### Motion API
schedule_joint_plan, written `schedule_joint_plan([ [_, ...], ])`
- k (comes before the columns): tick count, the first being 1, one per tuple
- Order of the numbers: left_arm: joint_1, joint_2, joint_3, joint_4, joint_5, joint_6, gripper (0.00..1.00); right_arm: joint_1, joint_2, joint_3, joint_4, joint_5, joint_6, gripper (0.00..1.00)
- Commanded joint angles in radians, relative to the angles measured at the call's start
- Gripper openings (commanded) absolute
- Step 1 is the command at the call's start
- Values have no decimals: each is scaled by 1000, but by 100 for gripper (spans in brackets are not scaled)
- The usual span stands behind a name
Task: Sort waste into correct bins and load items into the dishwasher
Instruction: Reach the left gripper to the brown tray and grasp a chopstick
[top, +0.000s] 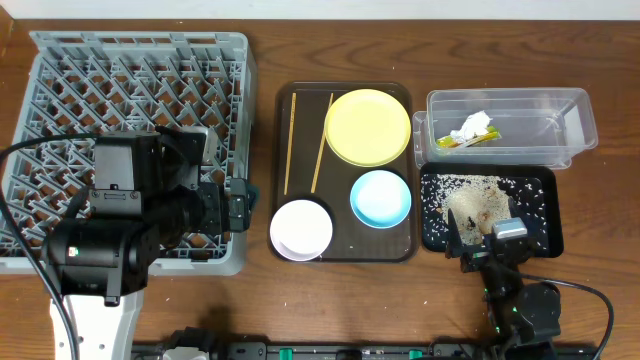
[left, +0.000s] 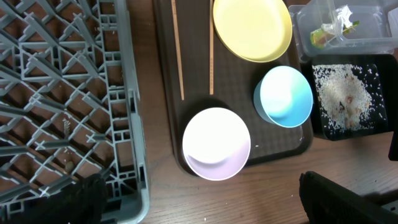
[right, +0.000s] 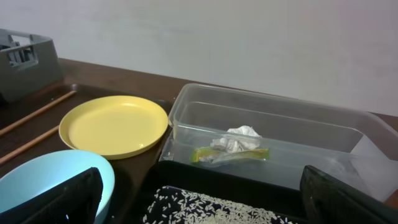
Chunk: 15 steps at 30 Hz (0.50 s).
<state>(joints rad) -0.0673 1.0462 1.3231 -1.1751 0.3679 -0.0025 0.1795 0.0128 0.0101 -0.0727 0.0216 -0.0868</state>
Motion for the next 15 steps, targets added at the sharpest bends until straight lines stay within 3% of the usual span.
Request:
schedule_joint_plan([
  [1,-2,-1,14,-2,6,9,99,-10,-7,-5,1,-4,15,99],
  [11,-2,-1,14,-2,7,5,99,-10,-7,-5,1,-4,15,99],
  [15,-2,-1,14,1,45,-74,99,-10,-7,-5,1,-4,15,99],
])
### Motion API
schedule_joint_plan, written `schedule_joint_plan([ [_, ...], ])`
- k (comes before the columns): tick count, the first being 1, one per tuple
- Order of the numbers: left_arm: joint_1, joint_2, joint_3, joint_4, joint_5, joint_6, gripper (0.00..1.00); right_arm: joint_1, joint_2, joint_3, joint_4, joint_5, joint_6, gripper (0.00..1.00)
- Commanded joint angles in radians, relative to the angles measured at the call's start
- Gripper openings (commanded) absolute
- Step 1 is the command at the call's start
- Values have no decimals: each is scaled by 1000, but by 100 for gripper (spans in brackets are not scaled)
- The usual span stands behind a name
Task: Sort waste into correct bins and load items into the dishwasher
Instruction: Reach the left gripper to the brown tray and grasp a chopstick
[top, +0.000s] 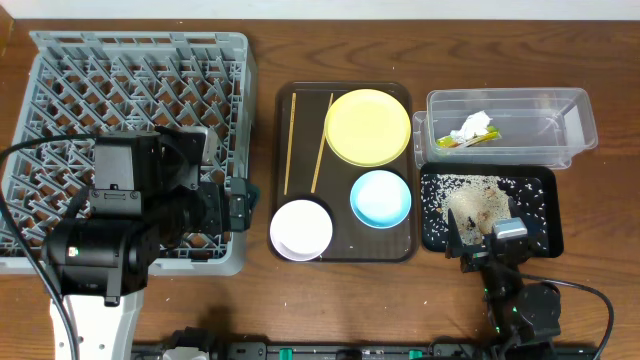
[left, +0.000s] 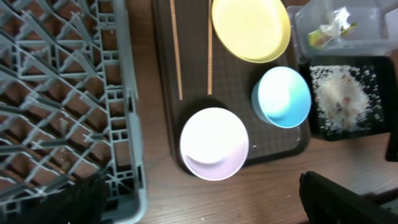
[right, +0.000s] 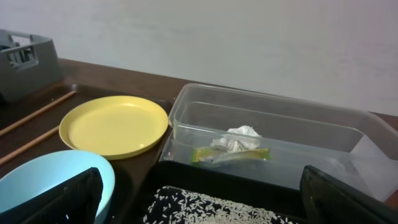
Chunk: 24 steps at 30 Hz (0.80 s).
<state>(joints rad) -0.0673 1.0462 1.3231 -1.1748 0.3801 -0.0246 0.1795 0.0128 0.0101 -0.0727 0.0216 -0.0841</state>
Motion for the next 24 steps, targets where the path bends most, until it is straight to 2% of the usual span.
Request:
schedule_joint_plan([
  [1,-2,-1,14,29,34,-68,99,-10,-7,-5,1,-4,12,99],
  [6,-34,47,1,243,98,-99,99,-10,-6,-5,1,-4,12,99],
  [8,-87,108,1,271,61,-108,99,-10,-6,-5,1,-4,12,99],
  [10,-148,177,1,272,-37,-108,100,-10,-6,-5,1,-4,12,99],
  [12,-220,269,1,273,-185,-108,94,-10,-6,-5,1,-4,12,99],
  [15,-292,404,1,300,-314,-108,77,-10,-6,-5,1,-4,12,99],
  [19,-329,570,1,382,-321,-100,68,-10,-6,-5,1,-4,12,99],
  [24,-331,749,1,497,-315,-100,66,-10,-6,-5,1,-4,12,99],
])
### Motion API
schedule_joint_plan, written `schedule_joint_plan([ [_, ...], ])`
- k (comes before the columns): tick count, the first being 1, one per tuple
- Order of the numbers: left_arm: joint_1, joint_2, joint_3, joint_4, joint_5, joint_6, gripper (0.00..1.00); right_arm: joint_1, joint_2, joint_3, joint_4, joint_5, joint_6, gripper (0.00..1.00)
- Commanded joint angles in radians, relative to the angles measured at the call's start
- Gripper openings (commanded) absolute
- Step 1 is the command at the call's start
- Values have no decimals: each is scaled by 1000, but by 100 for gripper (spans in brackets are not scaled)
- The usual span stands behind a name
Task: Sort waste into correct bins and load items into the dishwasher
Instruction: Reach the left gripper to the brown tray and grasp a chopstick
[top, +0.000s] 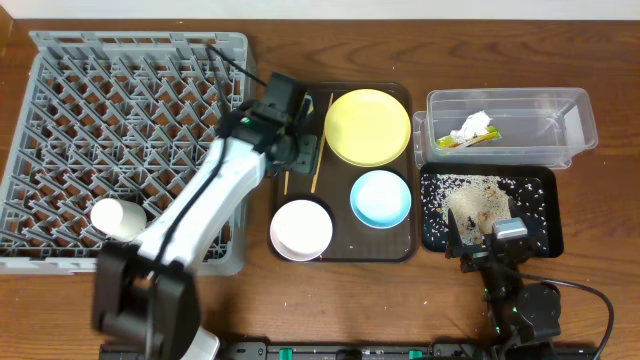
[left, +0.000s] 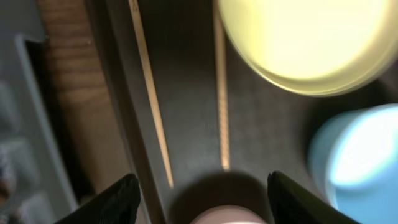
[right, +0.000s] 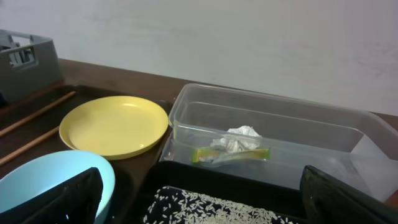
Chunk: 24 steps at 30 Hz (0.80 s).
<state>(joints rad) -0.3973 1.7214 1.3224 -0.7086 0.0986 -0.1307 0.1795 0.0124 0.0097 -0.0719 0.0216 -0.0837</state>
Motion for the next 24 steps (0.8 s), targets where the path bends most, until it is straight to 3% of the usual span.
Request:
schedule_joint_plan([
  [1,-2,100,2,45,-26,6,64,-10,-6,-5,0,-4,12,99],
  [12,-58,247,2,105,10,48,46,-10,-6,-5,0,-4,12,99],
  [18,-81,313,2,121,1,47,44,-10,-6,-5,0,-4,12,99],
  [21,-80,336,2,126,-7,47,32,-10,-6,-5,0,-4,12,99],
  [24,-80,339,3,128,-7,47,10,-10,-6,-5,0,-4,12,99],
])
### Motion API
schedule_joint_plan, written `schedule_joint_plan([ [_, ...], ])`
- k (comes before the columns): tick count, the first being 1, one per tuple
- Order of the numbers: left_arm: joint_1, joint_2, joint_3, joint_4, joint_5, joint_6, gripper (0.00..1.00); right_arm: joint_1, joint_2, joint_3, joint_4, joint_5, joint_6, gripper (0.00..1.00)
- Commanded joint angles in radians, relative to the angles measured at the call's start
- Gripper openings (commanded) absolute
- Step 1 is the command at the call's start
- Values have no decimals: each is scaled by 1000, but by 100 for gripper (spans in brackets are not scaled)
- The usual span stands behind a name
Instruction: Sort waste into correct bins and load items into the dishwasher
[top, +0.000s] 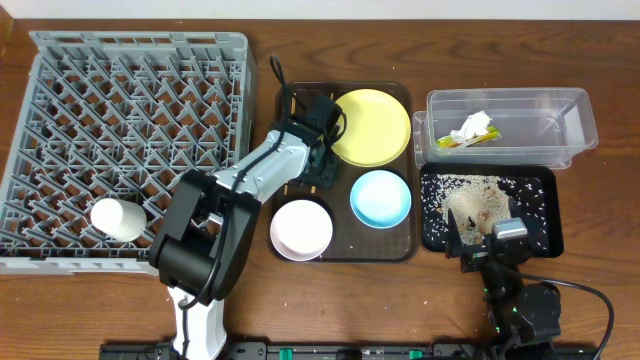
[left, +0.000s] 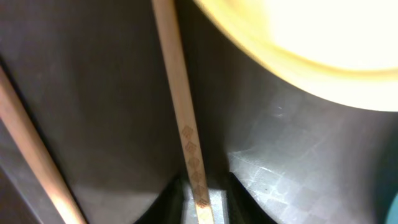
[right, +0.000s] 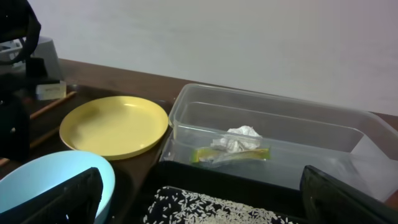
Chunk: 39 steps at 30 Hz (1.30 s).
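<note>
On the dark brown tray (top: 400, 250), my left gripper (top: 318, 152) is down at the right-hand chopstick (left: 180, 93), beside the yellow plate (top: 368, 127). In the left wrist view the gripper (left: 202, 202) straddles the chopstick, open by a narrow gap on each side. The second chopstick (left: 31, 149) lies further left. A blue bowl (top: 380, 197) and a white bowl (top: 301, 229) sit on the tray's near half. A white cup (top: 118, 218) lies in the grey rack (top: 140, 60). At the front right, my right gripper (right: 199, 199) stands open and empty.
A clear bin (top: 545, 125) at the back right holds a crumpled tissue and a wrapper (top: 470, 130). In front of it is a black tray of rice (top: 530, 205), which my right arm stands by. The rack fills the left of the table.
My left gripper was above the two chopsticks with its fingers wide apart. Now it is lower and further right, its fingers narrowed round the right chopstick. The right arm has not moved.
At the two oldest moments my left arm hung high over the rack's front right corner, looking at the tray. Then it had reached over the tray's chopsticks, uncovering the white cup in the rack. Now it is down round the right chopstick.
</note>
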<state>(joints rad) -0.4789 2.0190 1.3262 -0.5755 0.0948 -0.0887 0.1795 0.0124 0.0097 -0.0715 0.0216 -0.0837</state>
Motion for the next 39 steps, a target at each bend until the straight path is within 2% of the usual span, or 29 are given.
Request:
schedule_joint_plan([
  [1,2,36,2,-6,-3,5,8,-10,-6,-5,0,-4,12,99],
  [6,22,-49,50,-72,-2,-2,8,-10,-6,-5,0,-4,12,99],
  [11,93,-237,102,-142,-2,-1,8,-10,-6,-5,0,-4,12,99],
  [14,135,-320,101,-177,-4,46,8,-10,-6,-5,0,-4,12,99],
  [16,161,-351,101,-212,-55,65,8,-10,-6,-5,0,-4,12,99],
  [21,228,-350,79,-297,-244,77,8,-10,-6,-5,0,-4,12,99],
  [27,295,-325,24,-301,-237,76,8,-10,-6,-5,0,-4,12,99],
  [36,315,-323,18,-299,-238,67,8,-10,-6,-5,0,-4,12,99],
  [37,315,-323,18,-299,-238,57,11,-10,-6,-5,0,-4,12,99],
  [38,315,-323,18,-299,-238,44,22,-10,-6,-5,0,-4,12,99],
  [39,315,-327,19,-299,-237,31,43,-10,-6,-5,0,-4,12,99],
])
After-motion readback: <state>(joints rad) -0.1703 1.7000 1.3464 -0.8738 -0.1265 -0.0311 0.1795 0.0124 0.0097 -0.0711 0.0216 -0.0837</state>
